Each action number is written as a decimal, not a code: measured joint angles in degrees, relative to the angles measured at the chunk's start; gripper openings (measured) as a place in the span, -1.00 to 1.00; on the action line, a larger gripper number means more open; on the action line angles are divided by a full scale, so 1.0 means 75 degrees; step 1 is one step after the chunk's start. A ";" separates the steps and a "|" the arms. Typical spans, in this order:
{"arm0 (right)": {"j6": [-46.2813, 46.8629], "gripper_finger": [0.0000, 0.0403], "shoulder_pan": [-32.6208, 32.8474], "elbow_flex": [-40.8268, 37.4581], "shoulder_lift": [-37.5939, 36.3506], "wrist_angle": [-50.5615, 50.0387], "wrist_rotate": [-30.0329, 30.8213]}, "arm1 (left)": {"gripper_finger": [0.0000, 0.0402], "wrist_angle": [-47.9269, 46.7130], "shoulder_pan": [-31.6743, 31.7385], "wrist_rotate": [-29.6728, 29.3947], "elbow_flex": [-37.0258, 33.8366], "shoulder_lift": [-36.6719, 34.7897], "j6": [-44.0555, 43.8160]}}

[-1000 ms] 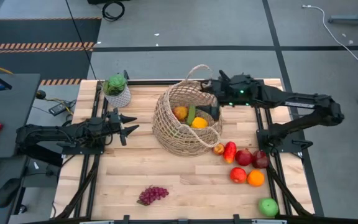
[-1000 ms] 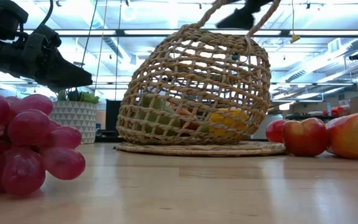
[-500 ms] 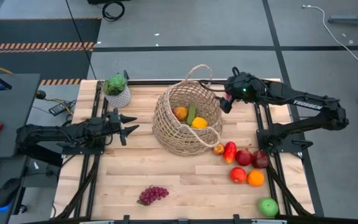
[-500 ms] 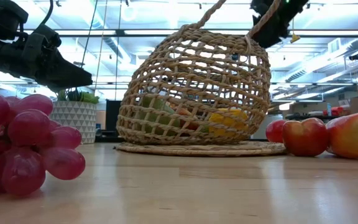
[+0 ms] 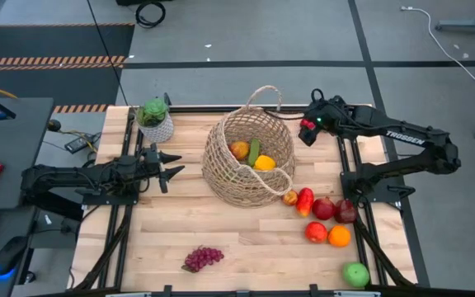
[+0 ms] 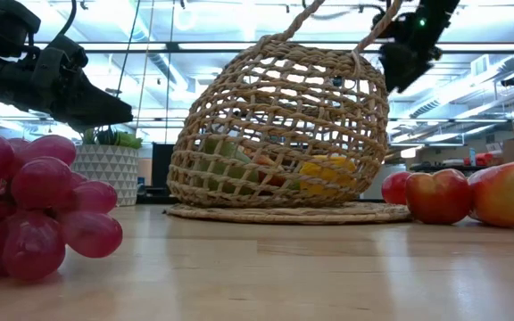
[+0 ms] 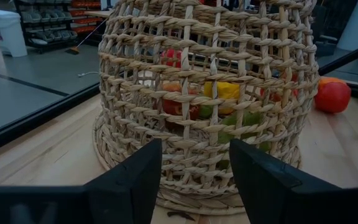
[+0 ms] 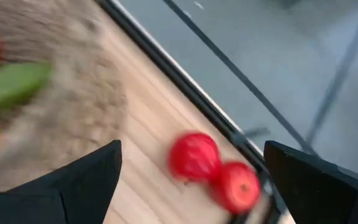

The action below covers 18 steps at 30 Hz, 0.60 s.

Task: Build produce basket
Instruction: Put the red apple into the brown basket

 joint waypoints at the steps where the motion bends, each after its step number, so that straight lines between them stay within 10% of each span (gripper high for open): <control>1: 0.0186 0.97 -0.0097 -0.0083 0.0015 -0.0048 0.0103 | -0.02 0.0000 0.0003 0.0000 0.0002 0.0002 -0.0003; 18: 0.0540 0.97 -0.2090 -0.2561 0.0030 0.2645 -0.0954 | -0.03 -0.0003 0.0000 0.0000 -0.0001 0.0003 0.0000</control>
